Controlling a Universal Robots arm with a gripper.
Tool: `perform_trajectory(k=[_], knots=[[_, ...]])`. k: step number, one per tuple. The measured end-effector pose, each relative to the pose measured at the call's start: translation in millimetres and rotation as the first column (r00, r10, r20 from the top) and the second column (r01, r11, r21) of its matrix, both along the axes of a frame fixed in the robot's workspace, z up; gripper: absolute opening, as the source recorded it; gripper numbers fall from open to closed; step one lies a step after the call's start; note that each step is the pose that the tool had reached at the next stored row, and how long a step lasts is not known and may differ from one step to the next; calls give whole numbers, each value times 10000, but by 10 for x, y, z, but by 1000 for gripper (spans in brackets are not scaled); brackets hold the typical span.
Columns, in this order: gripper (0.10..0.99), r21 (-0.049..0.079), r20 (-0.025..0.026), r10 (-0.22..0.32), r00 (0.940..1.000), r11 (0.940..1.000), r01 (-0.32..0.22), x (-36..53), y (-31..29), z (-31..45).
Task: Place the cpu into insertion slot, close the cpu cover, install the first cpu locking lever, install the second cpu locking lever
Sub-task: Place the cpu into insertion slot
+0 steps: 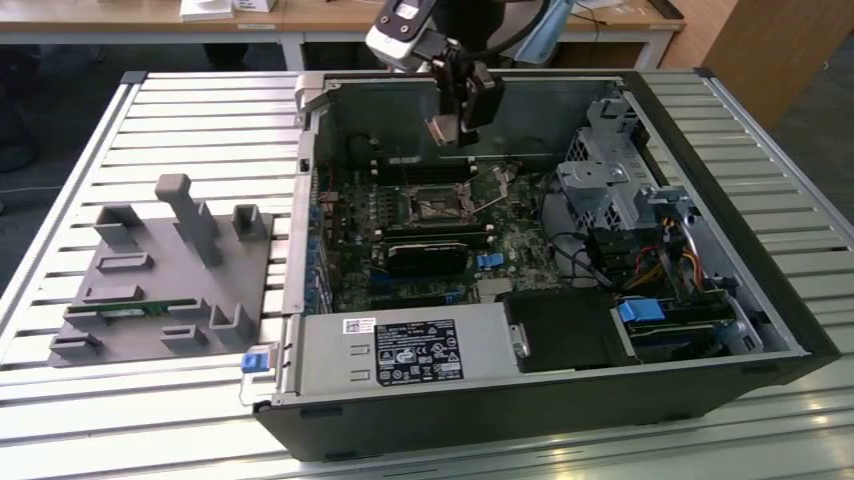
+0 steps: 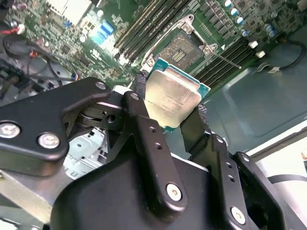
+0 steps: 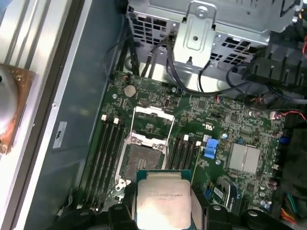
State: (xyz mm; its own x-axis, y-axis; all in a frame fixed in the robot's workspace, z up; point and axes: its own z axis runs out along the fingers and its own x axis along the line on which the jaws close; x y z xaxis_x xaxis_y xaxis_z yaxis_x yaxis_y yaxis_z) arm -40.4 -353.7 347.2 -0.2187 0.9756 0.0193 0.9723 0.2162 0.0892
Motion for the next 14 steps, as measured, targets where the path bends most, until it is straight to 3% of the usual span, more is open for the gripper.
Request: perform_trajectory(k=[4,14], knots=[[537,1,0,-278,9996,9996,278,0,0,-27],[537,1,-1,-320,9995,9995,320,0,0,-71]])
